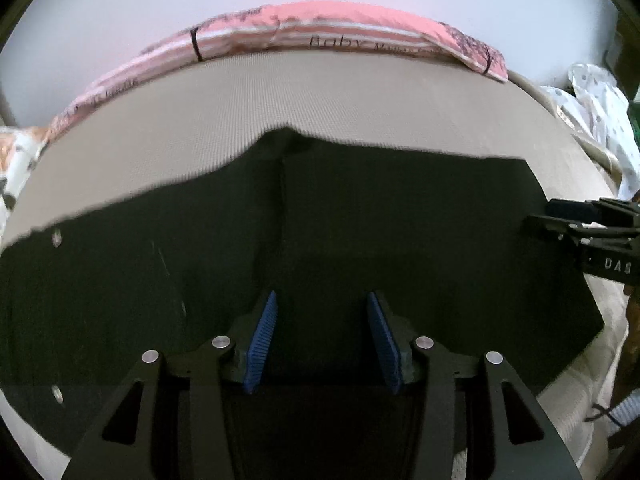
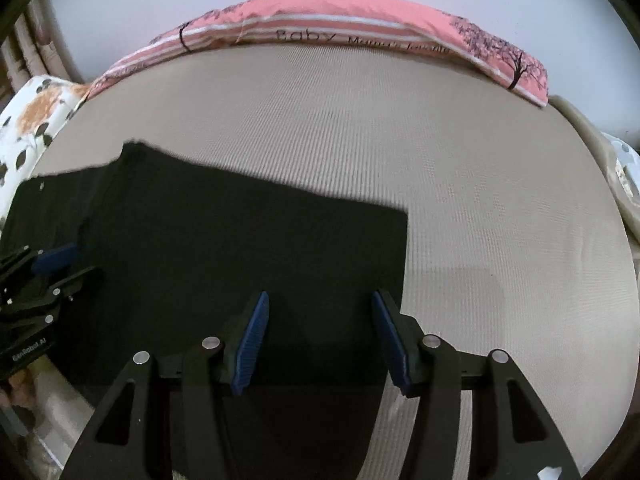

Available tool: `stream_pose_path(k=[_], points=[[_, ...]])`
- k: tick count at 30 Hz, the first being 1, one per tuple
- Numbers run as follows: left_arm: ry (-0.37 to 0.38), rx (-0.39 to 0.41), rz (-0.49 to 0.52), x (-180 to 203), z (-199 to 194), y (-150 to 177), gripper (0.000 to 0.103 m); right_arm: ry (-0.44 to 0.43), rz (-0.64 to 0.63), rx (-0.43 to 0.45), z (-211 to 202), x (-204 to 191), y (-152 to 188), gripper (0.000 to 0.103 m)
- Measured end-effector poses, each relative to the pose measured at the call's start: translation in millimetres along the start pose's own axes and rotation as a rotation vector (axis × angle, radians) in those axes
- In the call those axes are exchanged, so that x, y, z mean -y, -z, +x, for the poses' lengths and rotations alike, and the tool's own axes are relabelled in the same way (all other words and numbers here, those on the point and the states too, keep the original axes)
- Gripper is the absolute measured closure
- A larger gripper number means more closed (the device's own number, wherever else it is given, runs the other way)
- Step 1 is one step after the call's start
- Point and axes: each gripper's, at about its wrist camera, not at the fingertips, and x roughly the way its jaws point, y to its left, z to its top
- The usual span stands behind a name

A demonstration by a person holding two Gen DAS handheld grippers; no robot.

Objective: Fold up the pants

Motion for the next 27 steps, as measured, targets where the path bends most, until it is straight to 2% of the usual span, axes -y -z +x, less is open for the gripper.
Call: stream_pose_path(k=[3, 10, 14, 20, 25, 27], points=[[0.003, 0.007, -0.017, -3, -6, 10, 0.049, 0.004, -0.006, -0.02, -3, -5, 14, 0.051], [-0.007, -0.013, -0.051, -7, -21, 26, 0.049, -0.011, 0.002, -0.044, -13, -19, 37, 0.051], [-0.025, 0.009, -0.097, -20, -42, 31, 0.049, -0.016, -0.012, -0.053, -17, -30, 45, 0.051], [-0.044, 0.059, -0.172, -53, -86, 35, 0.047, -0.04, -0.027, -0.062, -18, -45, 49, 0.05], [-0.11, 0.096, -0.2, -92, -119, 46, 0.037, -0.067, -0.055, -0.062, -17, -66, 47, 0.048], [-0.125, 0.101, -0.239, -111, -128, 51, 0.036, -0.068, -0.066, -0.06, -16, -74, 47, 0.048]])
